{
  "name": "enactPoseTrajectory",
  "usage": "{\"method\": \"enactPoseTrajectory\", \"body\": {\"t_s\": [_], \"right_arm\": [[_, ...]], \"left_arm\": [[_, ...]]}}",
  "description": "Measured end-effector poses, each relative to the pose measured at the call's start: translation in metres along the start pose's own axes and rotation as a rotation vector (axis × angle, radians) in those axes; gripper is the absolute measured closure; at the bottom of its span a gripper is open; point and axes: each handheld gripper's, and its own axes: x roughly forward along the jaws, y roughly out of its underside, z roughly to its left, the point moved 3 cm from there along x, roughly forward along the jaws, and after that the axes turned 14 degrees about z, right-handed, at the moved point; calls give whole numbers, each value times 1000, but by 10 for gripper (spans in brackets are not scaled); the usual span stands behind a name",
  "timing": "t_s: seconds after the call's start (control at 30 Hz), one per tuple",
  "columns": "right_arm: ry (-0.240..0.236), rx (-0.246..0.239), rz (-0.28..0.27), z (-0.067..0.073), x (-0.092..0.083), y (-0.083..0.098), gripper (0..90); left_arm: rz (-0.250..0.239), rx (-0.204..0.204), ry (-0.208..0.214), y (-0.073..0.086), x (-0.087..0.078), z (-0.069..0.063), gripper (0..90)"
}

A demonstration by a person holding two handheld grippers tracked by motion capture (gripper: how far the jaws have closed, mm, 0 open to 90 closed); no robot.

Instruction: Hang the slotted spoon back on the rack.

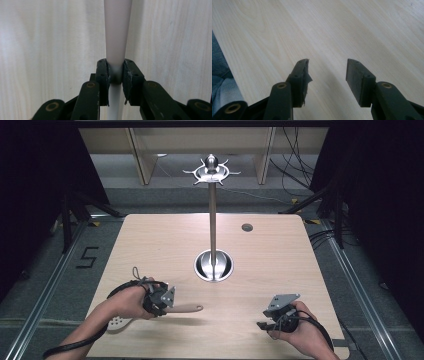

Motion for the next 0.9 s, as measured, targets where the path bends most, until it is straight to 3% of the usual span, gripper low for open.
{"method": "enactPoseTrajectory", "body": {"t_s": [0.03, 0.17, 0.3, 0.4, 0.47, 0.53, 0.57, 0.63, 0.67, 0.73, 0.77, 0.9], "right_arm": [[0, 1, -1, 0, 0, 0, 528], [4, 14, -1, 0, 0, 0, 526], [14, 20, -16, 0, 1, -1, 524], [12, 25, -18, 1, 1, -1, 524], [14, 24, -19, 0, 1, 0, 524], [7, 33, -17, 2, 2, -1, 524], [7, 23, -10, 1, 1, -1, 524], [5, 20, -3, 1, 0, -1, 524], [3, 22, -4, 1, 0, -1, 524], [1, 21, -3, 2, 0, -1, 523], [7, 26, -19, 2, 2, -1, 523], [16, 9, -22, 0, 2, -1, 521]], "left_arm": [[-32, -34, -8, 6, -6, 1, 752], [-80, -75, -22, 14, -13, 2, 752], [-179, -157, -40, 27, -23, 1, 753], [-209, -190, -46, 33, -27, 0, 753], [-273, -251, -62, 41, -31, -3, 753], [-281, -255, -77, 48, -36, -3, 753], [-305, -280, -86, 51, -37, -3, 753], [-313, -288, -89, 54, -39, -3, 753], [-345, -316, -97, 59, -41, -4, 753], [-355, -319, -106, 62, -42, -3, 753], [-388, -359, -105, 66, -43, -4, 753], [-434, -401, -117, 72, -44, -5, 753]]}}
